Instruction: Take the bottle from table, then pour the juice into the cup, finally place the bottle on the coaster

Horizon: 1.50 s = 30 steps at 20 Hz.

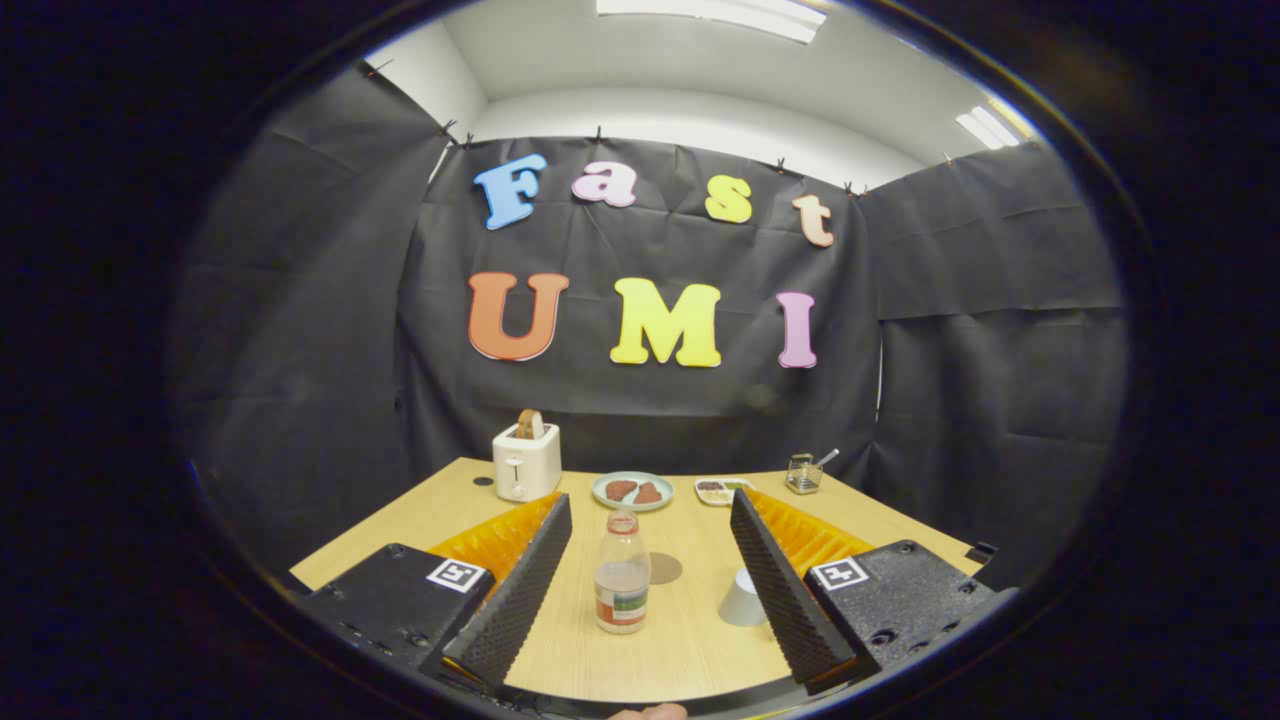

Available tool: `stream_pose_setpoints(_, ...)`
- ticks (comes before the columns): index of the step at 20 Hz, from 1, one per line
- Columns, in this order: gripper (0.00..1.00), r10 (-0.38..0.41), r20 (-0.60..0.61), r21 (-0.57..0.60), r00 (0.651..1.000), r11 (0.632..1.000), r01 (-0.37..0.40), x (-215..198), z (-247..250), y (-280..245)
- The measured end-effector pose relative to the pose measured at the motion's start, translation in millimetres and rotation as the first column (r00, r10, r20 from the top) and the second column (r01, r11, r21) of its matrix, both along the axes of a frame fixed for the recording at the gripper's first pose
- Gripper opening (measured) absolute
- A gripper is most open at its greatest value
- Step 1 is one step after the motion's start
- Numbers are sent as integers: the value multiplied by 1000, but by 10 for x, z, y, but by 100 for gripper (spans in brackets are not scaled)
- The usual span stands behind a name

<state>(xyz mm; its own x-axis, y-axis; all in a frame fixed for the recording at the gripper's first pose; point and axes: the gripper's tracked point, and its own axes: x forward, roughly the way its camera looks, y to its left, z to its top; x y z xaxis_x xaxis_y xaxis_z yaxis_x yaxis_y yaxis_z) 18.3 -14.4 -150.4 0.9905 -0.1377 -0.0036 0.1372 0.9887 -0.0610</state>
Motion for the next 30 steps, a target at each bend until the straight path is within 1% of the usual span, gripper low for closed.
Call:
stream_pose_setpoints(5,100,-15,-27,-22,1000,1000,14,122,-385,-39)
stream_pose_setpoints(11,100,-16,-37,18,999,1000,16,250,-941,-31)
stream_pose_setpoints(15,100,-16,-5,-25,1000,1000,16,372,-1179,20)
stream_pose_setpoints(17,100,-20,-9,-38,1000,999,20,503,-1335,43)
stream_pose_setpoints(20,100,-40,-49,-26,998,999,39,706,-1585,32)
stream_pose_setpoints(22,100,-52,-63,-30,997,998,50,845,-1669,27)
stream_pose_setpoints(24,100,-40,-73,-19,997,999,38,1024,-1759,59)
stream_pose_setpoints(27,100,-46,-87,-17,995,999,44,1254,-1811,57)
stream_pose_setpoints(30,100,-32,-57,1,998,999,32,1469,-1734,150)
